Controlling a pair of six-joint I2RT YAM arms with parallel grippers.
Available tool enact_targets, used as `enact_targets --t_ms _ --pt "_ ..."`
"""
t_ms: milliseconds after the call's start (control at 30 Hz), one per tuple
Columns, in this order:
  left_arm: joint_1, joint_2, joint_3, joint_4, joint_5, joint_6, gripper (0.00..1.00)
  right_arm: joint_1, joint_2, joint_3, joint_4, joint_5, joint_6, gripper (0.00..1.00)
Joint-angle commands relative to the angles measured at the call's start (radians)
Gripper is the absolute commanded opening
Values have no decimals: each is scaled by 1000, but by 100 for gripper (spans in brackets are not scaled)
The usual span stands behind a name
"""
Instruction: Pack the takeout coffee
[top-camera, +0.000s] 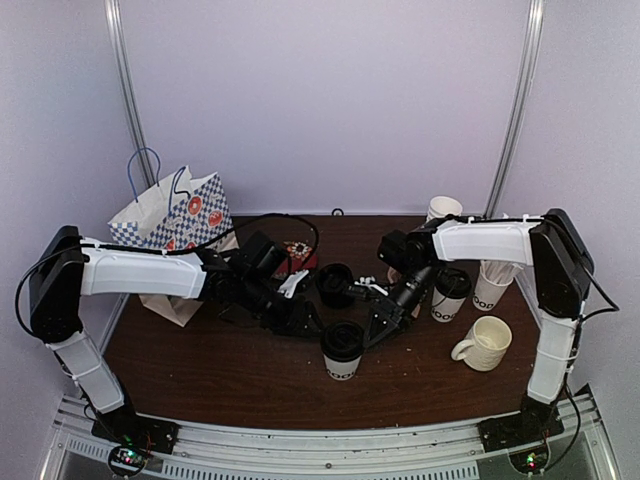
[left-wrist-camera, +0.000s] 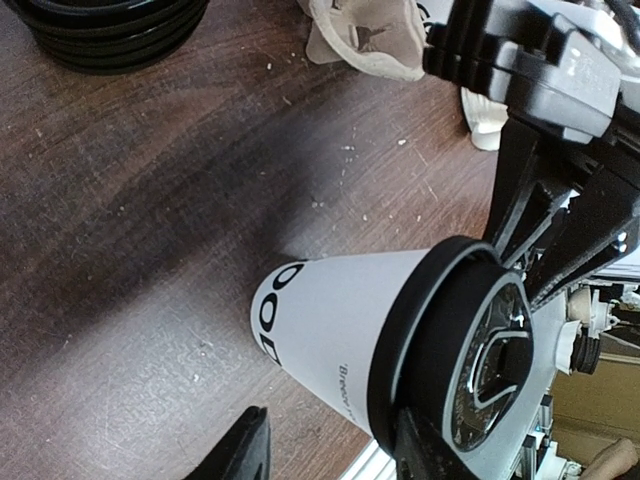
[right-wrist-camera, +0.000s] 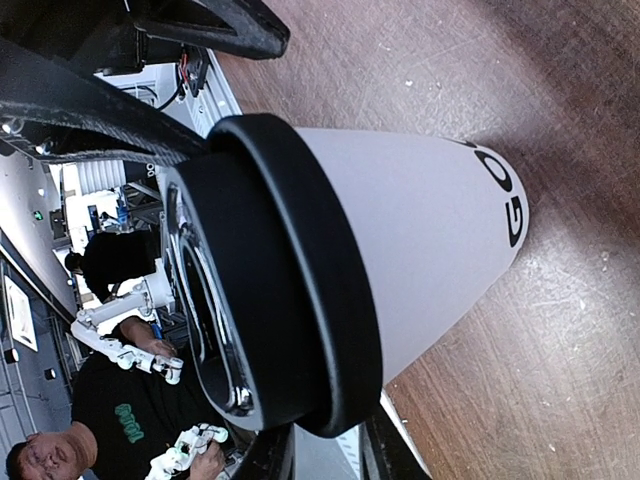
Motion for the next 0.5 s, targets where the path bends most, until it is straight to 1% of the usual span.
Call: enact_targets --t_ms 0,67,133,200,333,467 --pt "-23 73 -39 -103 -166 59 44 -11 84 19 96 344 -12 22" --pt "-24 52 -19 -79 -138 69 45 -18 63 47 76 326 -38 24" --pt "-26 23 -9 -39 -104 69 47 -31 42 68 45 233 -67 28" --pt "-27 -8 2 -5 -79 64 50 -41 9 84 25 181 -99 32" --pt "-28 -59 29 28 -62 59 55 -53 -59 94 15 161 -123 36" --pt "-28 -75 52 32 -49 59 58 -53 -81 87 13 140 -133 41"
